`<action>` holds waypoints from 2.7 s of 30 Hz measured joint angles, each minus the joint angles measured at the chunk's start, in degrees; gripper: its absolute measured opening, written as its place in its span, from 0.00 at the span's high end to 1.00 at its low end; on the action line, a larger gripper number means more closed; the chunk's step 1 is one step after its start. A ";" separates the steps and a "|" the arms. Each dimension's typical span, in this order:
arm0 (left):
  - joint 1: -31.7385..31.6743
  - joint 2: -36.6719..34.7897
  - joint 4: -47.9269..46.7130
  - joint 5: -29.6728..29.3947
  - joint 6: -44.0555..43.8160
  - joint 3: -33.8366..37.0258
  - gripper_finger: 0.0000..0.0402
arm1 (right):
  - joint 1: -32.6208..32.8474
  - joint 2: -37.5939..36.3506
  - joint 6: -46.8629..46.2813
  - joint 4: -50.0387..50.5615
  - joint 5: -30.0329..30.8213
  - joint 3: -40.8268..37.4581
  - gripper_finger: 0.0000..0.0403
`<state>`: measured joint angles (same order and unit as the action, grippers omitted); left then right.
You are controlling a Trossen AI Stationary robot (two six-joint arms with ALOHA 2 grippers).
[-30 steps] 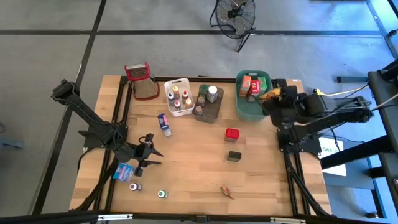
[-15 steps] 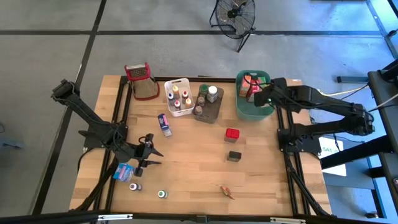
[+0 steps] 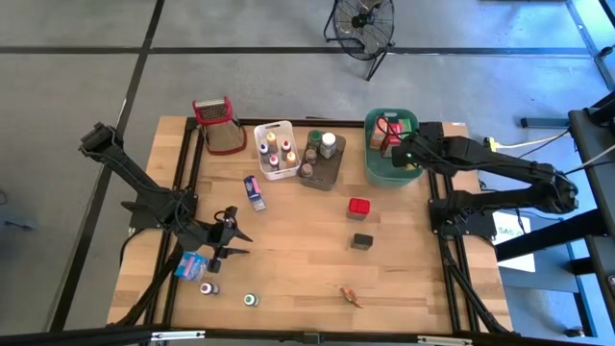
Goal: Pick & Place Kitchen Items
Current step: Put the yellow cereal box into the green bin, then put the red spice can into the black bin
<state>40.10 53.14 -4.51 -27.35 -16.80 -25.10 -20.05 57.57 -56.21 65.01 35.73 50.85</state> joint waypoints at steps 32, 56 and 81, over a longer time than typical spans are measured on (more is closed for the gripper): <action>0.00 -0.01 0.01 -0.02 0.00 0.00 0.64 | -11.20 -0.01 7.81 -19.91 -7.77 -12.59 0.57; 0.00 -0.01 0.01 -0.02 0.00 0.00 0.64 | -2.89 -2.03 19.22 -21.15 -5.96 1.10 0.37; 0.00 0.00 0.02 -0.02 0.00 0.00 0.64 | 29.45 15.44 46.62 -29.46 -30.38 6.23 0.37</action>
<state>40.10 53.15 -4.49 -27.38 -16.80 -25.10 9.40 73.01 -9.59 35.55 5.34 57.08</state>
